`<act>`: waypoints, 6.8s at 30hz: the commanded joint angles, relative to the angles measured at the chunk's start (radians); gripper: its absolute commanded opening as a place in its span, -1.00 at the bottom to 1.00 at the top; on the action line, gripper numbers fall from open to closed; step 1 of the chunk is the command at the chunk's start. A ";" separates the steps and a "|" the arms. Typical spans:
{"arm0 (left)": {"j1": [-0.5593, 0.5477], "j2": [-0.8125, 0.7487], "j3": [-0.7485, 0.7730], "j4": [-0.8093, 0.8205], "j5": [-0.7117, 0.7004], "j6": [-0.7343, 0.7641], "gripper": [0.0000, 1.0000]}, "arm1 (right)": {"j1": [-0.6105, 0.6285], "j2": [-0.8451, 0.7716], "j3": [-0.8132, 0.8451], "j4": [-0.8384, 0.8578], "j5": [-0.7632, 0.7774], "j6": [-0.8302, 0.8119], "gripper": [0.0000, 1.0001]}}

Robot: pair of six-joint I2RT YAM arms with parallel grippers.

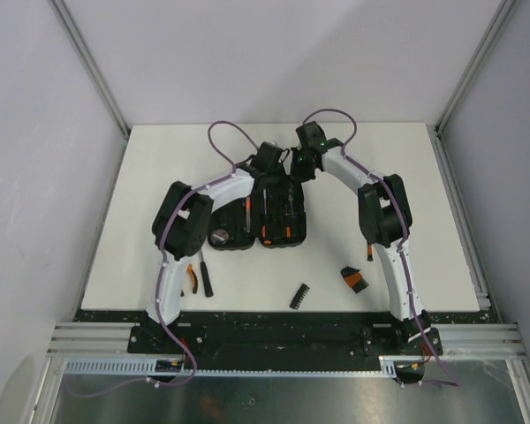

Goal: Pack the tool kit

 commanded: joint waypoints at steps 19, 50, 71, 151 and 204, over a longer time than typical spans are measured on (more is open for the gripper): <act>0.055 -0.044 0.060 0.015 -0.156 0.100 -0.47 | 0.020 0.098 -0.077 -0.094 0.004 0.003 -1.00; 0.090 0.105 0.152 0.014 0.125 0.143 -0.70 | -0.019 -0.055 -0.177 0.040 -0.038 0.062 -0.88; 0.086 0.145 0.151 -0.006 0.162 0.197 -0.87 | 0.023 -0.054 -0.147 -0.047 0.009 0.013 -0.98; 0.319 -0.312 0.016 -0.308 0.159 0.173 -0.37 | 0.158 0.278 0.125 -0.392 0.328 0.105 -1.00; 0.365 -0.281 -0.312 -0.133 0.261 0.277 0.60 | -0.238 -0.792 -0.961 -0.128 0.272 0.062 0.15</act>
